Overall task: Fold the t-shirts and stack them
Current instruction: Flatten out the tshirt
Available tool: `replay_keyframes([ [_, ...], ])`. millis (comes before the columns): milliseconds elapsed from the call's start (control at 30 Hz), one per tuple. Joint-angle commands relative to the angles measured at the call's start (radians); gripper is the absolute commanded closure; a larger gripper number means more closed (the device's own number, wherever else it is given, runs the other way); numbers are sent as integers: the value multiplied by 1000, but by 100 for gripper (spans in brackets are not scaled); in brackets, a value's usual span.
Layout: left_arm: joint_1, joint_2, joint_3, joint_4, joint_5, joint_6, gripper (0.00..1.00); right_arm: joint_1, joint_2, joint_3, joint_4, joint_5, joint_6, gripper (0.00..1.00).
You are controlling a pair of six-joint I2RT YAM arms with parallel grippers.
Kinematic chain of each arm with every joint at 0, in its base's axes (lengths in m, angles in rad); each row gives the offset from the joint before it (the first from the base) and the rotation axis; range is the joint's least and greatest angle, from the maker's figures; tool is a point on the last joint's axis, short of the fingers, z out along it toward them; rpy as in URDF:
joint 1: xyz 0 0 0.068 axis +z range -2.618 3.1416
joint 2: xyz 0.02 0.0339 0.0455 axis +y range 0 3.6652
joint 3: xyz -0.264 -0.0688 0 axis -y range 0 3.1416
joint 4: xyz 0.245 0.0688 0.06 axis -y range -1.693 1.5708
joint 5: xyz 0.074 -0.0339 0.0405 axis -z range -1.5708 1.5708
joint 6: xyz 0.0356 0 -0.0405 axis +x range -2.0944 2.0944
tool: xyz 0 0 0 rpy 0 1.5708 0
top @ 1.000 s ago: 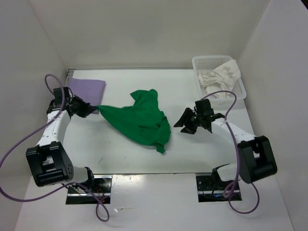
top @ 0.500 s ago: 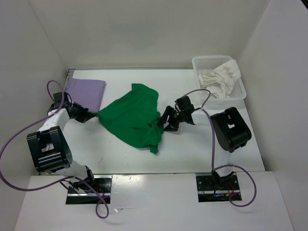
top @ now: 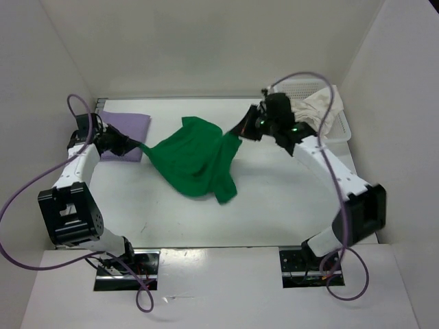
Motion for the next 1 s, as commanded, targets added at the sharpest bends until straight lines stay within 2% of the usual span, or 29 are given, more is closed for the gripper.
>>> replay_keyframes([
  [0,49,-38,112,4,49,-18,100,2,-166,180,-258,8,-77,99],
  [133,83,-29,156,-6,61,-29,100,2,-214,221,-314,-24,-77,98],
  [200,83,-29,156,-6,61,-29,100,-20,-223,179,-314,-19,-91,98],
  [267,94,-29,126,10,51,-29,100,-105,-213,71,-242,-41,-104,98],
  [333,94,-29,103,20,37,-29,100,-188,-174,-1,-157,-58,-130,98],
  [367,94,-29,89,31,37,-29,100,-199,-106,-1,-139,-58,-141,98],
  [467,94,-19,89,31,15,-15,100,-208,31,31,-95,-58,-172,98],
  [600,85,-9,89,31,15,-15,100,-189,57,92,-82,-101,-172,98],
  [667,76,-9,118,31,15,-15,100,-150,35,122,-159,-114,-201,98],
  [800,76,-9,149,10,6,-15,100,-23,-167,102,-302,-147,-223,98],
  [900,76,-18,137,24,15,-25,100,-6,-310,63,-333,-268,-189,98],
  [967,76,-18,136,33,15,-35,100,-6,-364,63,-271,-421,-134,98],
])
